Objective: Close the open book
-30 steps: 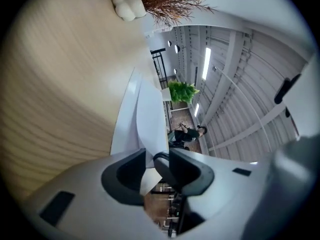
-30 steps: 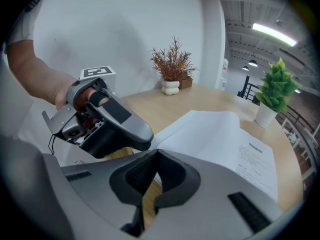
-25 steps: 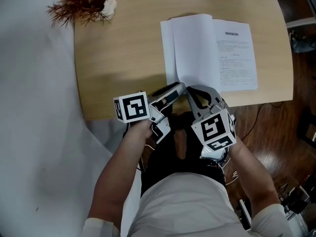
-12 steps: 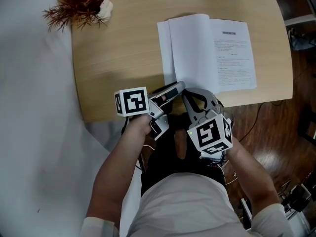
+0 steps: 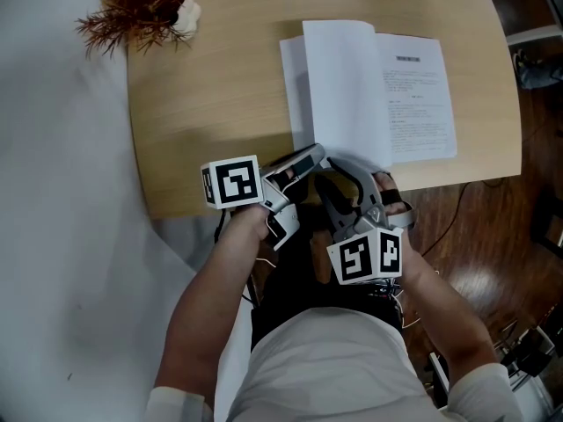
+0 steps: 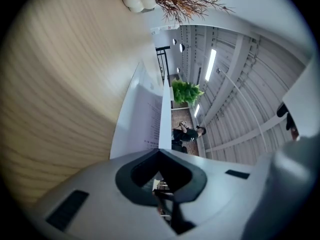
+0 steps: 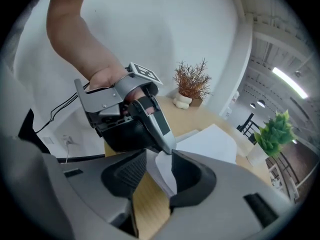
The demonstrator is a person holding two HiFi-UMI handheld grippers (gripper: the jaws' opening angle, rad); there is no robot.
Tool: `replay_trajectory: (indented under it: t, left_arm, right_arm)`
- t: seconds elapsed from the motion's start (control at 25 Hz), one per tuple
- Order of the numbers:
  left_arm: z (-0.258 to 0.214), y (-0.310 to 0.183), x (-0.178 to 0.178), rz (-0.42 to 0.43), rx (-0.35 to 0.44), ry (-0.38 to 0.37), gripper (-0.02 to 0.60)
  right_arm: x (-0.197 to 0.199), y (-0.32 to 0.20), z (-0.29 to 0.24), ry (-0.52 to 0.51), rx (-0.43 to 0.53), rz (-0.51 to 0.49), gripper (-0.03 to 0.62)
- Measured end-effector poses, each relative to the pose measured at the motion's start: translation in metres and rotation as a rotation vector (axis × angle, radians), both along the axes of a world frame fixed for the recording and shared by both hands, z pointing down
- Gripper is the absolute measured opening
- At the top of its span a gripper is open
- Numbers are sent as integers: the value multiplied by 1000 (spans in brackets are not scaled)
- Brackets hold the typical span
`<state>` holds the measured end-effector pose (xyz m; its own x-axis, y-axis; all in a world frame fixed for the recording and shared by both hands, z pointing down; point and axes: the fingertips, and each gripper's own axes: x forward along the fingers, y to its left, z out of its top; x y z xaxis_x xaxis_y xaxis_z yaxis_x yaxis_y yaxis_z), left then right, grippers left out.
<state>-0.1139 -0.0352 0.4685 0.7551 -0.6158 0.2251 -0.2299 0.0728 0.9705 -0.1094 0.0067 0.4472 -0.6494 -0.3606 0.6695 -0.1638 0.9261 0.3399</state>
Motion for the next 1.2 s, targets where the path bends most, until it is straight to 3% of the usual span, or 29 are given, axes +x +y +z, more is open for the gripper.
replay_trajectory:
  t: [0.44,0.56,0.6,0.96,1.2]
  left_arm:
    - [-11,5,1,-7,-9,45,-3]
    - [-13,5,2,-8,-11,51,-2]
    - [-14,5,2,-8,-8,48,-2]
    - [-46,-1,8,-9,95,46,-2]
    - [-72,-9,15,-21,224,17,-2]
  right_arm:
    - [-5,4,-4,-14,50,66,136]
    - [-5,0,-7,-18,60,108,20]
    - [-5,-1,-8,-20,65,119,14]
    - [3,-8,-38,-86,101,158,2]
    - [13,-16,-63,-128,124,186,2]
